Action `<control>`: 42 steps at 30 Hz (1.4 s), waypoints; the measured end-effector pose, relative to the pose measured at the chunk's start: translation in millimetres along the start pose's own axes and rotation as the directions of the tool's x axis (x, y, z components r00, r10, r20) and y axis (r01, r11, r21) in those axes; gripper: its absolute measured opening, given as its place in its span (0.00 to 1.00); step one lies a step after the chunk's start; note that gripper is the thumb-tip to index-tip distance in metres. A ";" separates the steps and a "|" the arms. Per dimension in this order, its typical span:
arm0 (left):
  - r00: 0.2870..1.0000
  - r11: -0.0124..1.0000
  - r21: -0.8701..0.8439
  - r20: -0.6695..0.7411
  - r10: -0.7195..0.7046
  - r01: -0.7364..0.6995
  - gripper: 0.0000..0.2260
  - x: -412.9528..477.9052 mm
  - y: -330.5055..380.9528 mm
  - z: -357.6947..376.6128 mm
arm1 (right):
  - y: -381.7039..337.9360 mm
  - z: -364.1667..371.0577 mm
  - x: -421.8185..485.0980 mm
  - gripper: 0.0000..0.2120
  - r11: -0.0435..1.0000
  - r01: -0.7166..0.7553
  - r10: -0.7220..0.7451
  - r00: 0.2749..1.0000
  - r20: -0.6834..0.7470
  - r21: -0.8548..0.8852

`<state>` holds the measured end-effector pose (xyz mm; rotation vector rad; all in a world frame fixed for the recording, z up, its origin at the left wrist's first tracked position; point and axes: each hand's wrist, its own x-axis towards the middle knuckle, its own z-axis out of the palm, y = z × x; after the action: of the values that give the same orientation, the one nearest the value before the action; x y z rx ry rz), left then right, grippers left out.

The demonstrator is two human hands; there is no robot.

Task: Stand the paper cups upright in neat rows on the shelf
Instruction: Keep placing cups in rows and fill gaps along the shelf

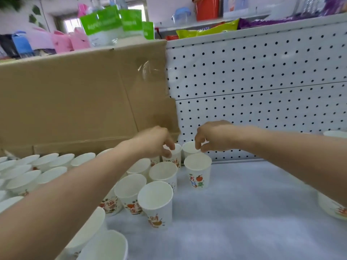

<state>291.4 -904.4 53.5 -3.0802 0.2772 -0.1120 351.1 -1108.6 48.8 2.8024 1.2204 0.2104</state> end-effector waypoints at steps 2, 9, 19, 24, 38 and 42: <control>1.000 1.000 0.019 0.002 0.008 -0.008 0.09 6.1 -5.9 5.1 | 1.6 3.3 5.9 0.05 1.000 0.027 -0.028 0.999 0.039 0.006; 0.998 0.997 0.042 -0.010 0.058 -0.057 0.03 17.3 0.7 13.3 | 11.9 12.9 7.4 0.04 0.991 0.119 -0.118 0.993 0.011 -0.069; 0.967 0.966 0.041 -0.020 0.255 -0.254 0.02 61.9 75.8 8.5 | 88.2 3.6 -62.8 0.03 0.981 -0.008 0.032 0.992 0.122 -0.194; 0.954 0.954 0.026 -0.030 0.299 -0.298 0.02 77.3 115.1 9.8 | 107.0 8.1 -81.2 0.02 0.971 -0.020 0.047 0.993 0.106 -0.236; 0.967 0.970 0.004 -0.075 0.243 -0.244 0.09 78.9 132.7 16.6 | 110.4 3.8 -89.6 0.02 0.957 -0.055 0.080 0.994 0.078 -0.286; 0.969 0.970 -0.072 -0.106 0.223 -0.231 0.15 63.4 116.5 9.7 | 103.9 -2.2 -92.2 0.08 0.955 -0.101 0.117 0.992 0.042 -0.280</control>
<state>333.8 -1029.9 42.0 -3.1015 0.6534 -0.2472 363.7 -1246.8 55.4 2.6126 0.9421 0.2814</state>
